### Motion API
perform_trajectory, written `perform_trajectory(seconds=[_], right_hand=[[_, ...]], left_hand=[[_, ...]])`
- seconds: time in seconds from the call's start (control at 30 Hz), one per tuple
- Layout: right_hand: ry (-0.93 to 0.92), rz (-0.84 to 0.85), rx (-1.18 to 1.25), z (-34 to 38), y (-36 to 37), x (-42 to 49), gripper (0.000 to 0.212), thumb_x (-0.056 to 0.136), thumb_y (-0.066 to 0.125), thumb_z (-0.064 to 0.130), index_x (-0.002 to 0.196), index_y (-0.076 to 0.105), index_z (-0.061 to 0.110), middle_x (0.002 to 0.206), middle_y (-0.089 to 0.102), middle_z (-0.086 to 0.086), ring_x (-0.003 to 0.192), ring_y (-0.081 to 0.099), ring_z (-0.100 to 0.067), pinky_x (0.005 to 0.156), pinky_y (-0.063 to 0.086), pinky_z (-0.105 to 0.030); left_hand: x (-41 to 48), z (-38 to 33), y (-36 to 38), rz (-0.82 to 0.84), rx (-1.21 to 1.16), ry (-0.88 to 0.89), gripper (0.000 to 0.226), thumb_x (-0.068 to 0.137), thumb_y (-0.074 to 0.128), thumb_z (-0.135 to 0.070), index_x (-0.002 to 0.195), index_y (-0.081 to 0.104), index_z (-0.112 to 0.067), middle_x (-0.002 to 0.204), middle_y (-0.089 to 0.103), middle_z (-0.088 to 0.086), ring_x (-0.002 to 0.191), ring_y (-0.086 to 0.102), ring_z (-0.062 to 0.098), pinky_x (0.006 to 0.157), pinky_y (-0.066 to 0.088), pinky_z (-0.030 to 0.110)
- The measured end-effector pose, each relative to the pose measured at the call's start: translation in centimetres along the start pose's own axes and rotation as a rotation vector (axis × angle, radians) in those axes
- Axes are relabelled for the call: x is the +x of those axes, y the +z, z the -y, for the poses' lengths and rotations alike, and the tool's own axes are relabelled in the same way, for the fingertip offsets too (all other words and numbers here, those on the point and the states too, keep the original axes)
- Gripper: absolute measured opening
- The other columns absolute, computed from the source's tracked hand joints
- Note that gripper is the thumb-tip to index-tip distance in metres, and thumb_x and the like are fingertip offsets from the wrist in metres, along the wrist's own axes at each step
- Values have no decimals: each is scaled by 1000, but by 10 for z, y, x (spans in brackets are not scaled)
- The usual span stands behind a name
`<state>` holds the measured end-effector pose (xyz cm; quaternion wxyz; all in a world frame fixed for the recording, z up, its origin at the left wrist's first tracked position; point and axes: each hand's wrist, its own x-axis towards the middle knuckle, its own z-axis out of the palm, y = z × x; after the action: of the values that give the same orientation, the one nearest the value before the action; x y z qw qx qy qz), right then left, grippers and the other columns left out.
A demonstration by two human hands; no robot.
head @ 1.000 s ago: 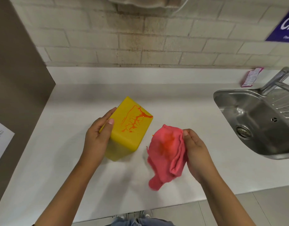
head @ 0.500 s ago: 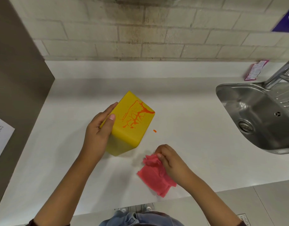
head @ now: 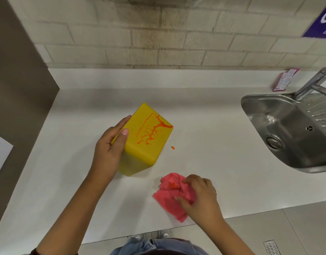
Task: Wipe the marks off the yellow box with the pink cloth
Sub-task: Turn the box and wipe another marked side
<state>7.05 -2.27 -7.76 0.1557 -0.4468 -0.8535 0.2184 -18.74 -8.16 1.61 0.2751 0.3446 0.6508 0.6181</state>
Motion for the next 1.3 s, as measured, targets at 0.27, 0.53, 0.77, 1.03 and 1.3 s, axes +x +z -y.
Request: perform_trajectory(seconds=[0.27,0.53,0.77,1.03,1.3], right_hand=[[163,-35,285,3,-10,15,45,62,47,-16,89,64,16,91,58,5,86,54,-14,72,34,1],[-226,533,86,7,-40,0,26,73,55,23,92,71,19,92,66,4,85,55,-9,77,40,-14],[-60,177,15,1,-25,6,31,76,68,39,106,65,30,104,55,9,98,47,-15,83,41,-26],[266,339,141,14,1,12,66,68,72,27,128,44,23,112,60,0,101,57,-18,82,46,-26],[625,334,810,12,-42,32,12,77,72,11,86,70,3,73,72,-11,61,65,-20,56,49,-26]], left_hand=[[-1,0,2,0,11,14,39,85,44,-49,121,55,-44,114,61,-20,108,57,-1,84,44,18],[-1,-2,3,-13,14,11,40,85,43,-49,122,55,-43,114,61,-21,108,57,-3,84,43,16],[0,-2,2,27,15,23,45,84,45,-47,125,56,-35,119,62,-12,113,57,5,91,44,24],[3,-8,1,221,65,59,32,81,51,-45,111,59,-55,112,62,-7,110,57,8,95,44,33],[0,-8,-1,261,66,93,35,79,49,-48,112,60,-52,105,64,-22,108,58,3,86,43,12]])
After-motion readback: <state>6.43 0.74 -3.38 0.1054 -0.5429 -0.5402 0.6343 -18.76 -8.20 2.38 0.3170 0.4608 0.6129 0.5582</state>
